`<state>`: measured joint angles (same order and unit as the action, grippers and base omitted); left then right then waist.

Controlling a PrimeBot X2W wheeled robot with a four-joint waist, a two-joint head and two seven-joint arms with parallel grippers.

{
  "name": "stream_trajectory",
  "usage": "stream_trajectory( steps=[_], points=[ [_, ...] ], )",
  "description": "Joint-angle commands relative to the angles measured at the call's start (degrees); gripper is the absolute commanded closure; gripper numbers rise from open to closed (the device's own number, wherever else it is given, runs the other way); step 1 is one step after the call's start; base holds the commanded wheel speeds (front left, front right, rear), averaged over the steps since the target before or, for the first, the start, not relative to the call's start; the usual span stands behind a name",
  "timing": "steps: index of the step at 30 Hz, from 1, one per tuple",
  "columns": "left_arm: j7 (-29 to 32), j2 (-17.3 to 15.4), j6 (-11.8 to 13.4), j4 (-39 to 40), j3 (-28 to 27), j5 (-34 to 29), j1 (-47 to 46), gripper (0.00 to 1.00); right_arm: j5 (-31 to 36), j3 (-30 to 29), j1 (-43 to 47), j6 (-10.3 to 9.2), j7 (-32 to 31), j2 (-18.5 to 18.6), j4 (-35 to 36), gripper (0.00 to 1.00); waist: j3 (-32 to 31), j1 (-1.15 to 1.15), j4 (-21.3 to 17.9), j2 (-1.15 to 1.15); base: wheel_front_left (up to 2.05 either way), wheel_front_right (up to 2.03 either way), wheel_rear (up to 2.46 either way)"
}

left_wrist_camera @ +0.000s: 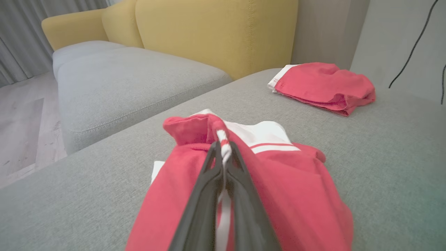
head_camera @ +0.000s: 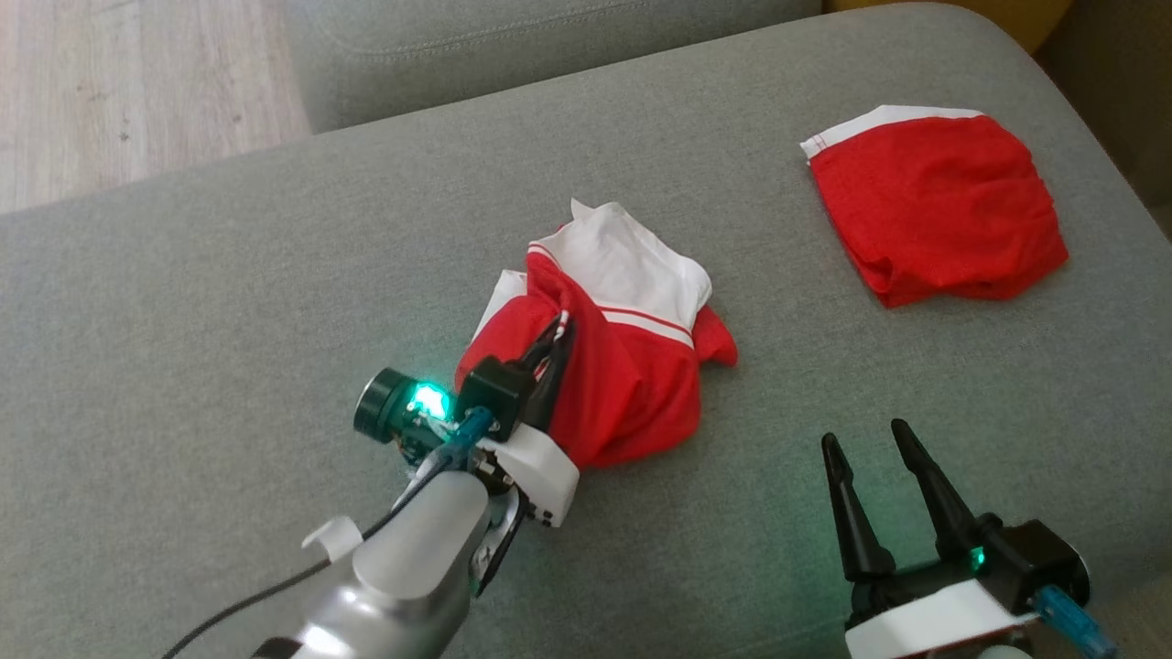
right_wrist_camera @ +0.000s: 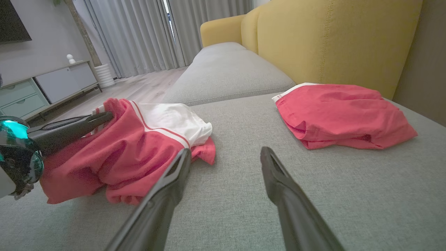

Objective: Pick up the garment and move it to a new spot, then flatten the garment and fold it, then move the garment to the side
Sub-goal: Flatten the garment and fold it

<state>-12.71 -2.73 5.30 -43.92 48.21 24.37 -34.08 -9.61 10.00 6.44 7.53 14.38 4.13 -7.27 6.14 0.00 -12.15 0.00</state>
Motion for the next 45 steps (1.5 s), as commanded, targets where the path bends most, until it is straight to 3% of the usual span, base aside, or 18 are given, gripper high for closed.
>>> stream_trajectory(
  steps=[1, 6, 12, 19, 23, 28, 33, 38, 45],
  points=[
    [-0.7, -0.2, -0.4, 1.3, -1.0, 0.5, -3.5, 1.00, -0.4, 1.2, -1.4, -0.04, 0.6, 0.6, 1.6, 0.00, -0.2, 0.00, 0.0, 0.00, 0.00, 0.00, 0.00],
    [-1.3, -0.2, -2.9, 2.9, 1.3, 1.6, -7.7, 1.00, -0.5, 1.5, -1.7, -0.04, 0.6, 0.4, 1.4, 0.00, -1.2, 0.00, -0.3, 0.00, 0.00, 0.00, 0.00],
    [-1.7, -0.1, -6.8, 5.1, 2.0, 2.0, -20.7, 1.00, -0.5, 1.6, -1.8, -0.04, 0.6, 0.0, 1.1, 0.00, -3.4, 0.00, -1.8, 0.00, 0.00, 0.00, 0.00],
    [-2.0, -0.1, -9.4, 6.1, -5.5, 7.4, -37.1, 1.00, -0.3, 1.3, -0.4, -0.04, 0.6, -0.2, 0.8, 0.00, -5.7, 0.00, -2.3, 0.00, 0.00, 0.00, 0.00],
    [-2.1, -0.4, -10.5, 5.8, -9.7, 11.6, -39.0, 1.00, -0.1, 0.3, 0.4, -0.04, 0.6, -0.4, 1.2, 0.00, -6.4, 0.00, -0.7, 0.00, 0.00, 0.00, 0.00],
    [-1.2, -2.4, -11.5, 5.8, -8.9, 14.7, -30.1, 1.00, 0.1, -0.7, 1.2, -0.04, 0.6, -0.5, 1.8, 0.00, -6.5, 0.00, 1.9, 0.00, 0.00, 0.00, 0.00],
    [-1.6, -5.5, -11.5, 5.1, -4.6, 15.7, -8.7, 1.00, 0.3, -1.7, 2.2, -0.04, 0.6, -0.6, 2.4, 0.00, -5.3, 0.00, 6.0, 0.00, 0.00, 0.00, 0.00],
    [-2.2, -6.6, -8.8, 5.8, -4.6, 15.0, 6.4, 1.00, 0.5, -2.1, 1.6, -0.04, 0.6, -0.3, 2.6, 0.00, -3.9, 0.00, 8.5, 0.00, 0.00, 0.00, 0.00],
    [-2.3, -8.7, -5.2, 15.9, -10.3, 9.3, 18.4, 1.00, 0.7, -2.5, 1.5, -0.04, 0.6, 0.0, 2.6, 0.00, -3.4, 0.00, 10.9, 0.00, 0.00, 0.00, 0.00]
  ],
)
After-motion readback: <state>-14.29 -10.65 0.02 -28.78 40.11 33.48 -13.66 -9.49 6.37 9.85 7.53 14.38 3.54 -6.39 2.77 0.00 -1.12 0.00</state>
